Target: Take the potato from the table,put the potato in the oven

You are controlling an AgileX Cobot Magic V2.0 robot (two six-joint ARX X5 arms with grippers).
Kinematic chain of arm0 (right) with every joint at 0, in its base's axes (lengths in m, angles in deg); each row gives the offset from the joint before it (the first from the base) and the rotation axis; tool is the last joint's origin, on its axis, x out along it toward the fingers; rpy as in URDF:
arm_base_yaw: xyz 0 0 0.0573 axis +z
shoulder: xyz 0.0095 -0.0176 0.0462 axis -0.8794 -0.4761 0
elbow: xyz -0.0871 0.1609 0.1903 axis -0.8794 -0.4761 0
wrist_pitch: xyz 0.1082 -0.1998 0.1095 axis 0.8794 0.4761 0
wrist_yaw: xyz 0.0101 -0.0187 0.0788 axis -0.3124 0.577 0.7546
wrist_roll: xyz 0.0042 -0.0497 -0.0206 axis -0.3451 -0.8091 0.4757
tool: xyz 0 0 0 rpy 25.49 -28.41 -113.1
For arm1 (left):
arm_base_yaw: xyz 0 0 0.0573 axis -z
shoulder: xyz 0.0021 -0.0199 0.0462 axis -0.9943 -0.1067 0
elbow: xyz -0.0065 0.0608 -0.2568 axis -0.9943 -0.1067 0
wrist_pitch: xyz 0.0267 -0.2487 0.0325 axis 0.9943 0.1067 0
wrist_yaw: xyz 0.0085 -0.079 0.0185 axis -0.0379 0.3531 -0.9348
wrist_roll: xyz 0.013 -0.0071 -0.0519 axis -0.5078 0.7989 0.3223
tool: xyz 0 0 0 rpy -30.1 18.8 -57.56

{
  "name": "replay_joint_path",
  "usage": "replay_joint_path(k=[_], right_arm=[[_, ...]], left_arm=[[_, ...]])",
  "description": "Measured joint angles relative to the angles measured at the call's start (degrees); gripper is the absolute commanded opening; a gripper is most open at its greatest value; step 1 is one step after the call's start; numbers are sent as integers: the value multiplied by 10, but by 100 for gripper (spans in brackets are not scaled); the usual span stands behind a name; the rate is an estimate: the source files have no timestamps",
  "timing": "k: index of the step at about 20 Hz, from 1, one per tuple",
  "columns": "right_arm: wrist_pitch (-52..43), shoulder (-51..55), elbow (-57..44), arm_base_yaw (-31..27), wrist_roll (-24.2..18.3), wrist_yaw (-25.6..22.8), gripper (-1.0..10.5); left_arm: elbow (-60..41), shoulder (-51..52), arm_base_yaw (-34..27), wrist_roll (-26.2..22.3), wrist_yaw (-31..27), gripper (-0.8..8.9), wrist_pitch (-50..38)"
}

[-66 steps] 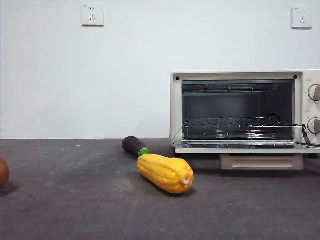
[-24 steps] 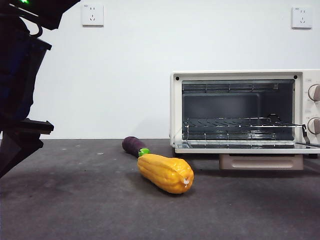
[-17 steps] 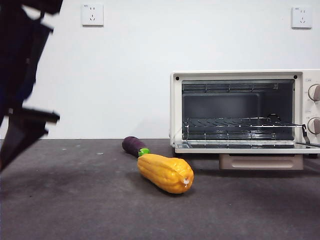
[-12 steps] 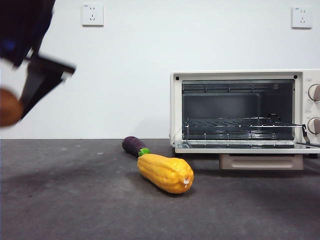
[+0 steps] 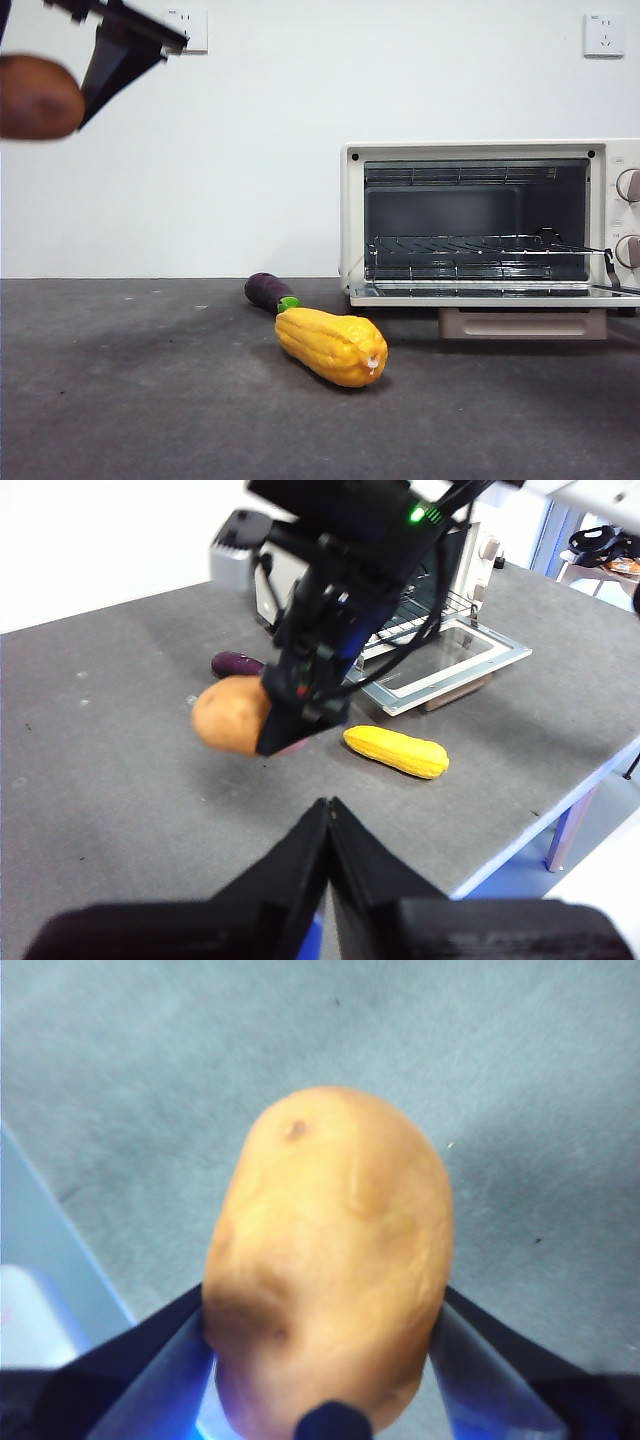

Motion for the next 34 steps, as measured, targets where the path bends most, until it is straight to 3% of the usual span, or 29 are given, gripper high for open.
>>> replay_joint_path(k=[5,11,14,20,26,31,34], right_arm=[[0,157,-166,0,-2,-83,1],[1,365,-440,-23,24,-250,1],[1,433,-511,-63,56,-274,1],[1,545,-675,-124,95,-338,1],[-235,684,-919,-196,105,-338,1],[-423,682,-1068,-265,100,-236,1],[-534,682,-1102,-305,97,-197,1]], left_arm=[[0,0,0,0,-12,-5,0],[0,0,0,0,-74,-5,0],[0,0,0,0,-120,-5,0],[0,0,0,-6,-133,-5,0],[0,0,0,-10,-166,-5,0],[0,0,0,-10,-204,-5,0],[0,0,0,-10,-211,-5,0]])
